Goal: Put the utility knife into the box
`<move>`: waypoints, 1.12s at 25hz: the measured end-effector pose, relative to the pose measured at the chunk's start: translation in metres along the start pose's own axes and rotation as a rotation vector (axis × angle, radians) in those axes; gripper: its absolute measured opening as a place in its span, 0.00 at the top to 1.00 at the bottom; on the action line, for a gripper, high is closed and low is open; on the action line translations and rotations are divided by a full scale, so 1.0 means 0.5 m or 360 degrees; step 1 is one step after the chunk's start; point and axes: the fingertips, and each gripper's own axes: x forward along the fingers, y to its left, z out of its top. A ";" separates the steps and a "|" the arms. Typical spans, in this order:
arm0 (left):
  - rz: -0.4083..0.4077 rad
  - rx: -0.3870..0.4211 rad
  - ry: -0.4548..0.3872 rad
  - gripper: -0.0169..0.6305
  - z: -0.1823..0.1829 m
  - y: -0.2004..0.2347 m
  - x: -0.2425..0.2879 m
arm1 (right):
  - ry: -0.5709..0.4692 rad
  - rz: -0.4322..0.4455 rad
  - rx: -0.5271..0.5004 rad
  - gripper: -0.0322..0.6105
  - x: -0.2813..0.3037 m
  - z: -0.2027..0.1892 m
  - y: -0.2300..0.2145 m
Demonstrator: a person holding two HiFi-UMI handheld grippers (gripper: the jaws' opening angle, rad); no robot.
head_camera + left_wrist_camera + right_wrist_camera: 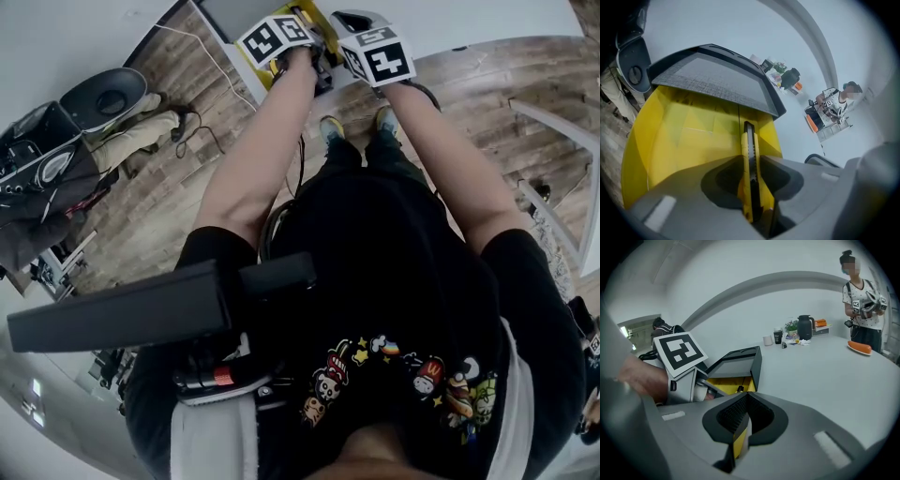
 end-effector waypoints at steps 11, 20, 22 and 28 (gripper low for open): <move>0.0016 -0.0016 -0.0033 0.78 0.006 -0.001 0.001 | -0.0009 0.0000 0.0020 0.91 -0.003 0.000 -0.005; -0.0038 0.0042 -0.0122 0.77 0.012 -0.022 -0.042 | -0.0049 -0.0024 0.0014 0.91 -0.034 0.011 -0.003; -0.0052 0.0108 -0.0168 0.77 0.020 -0.036 -0.072 | -0.0070 -0.0021 0.0013 0.91 -0.050 0.019 0.002; -0.0182 0.0519 -0.0477 0.90 0.058 -0.107 -0.240 | -0.0181 0.0000 -0.0009 0.91 -0.119 0.064 0.049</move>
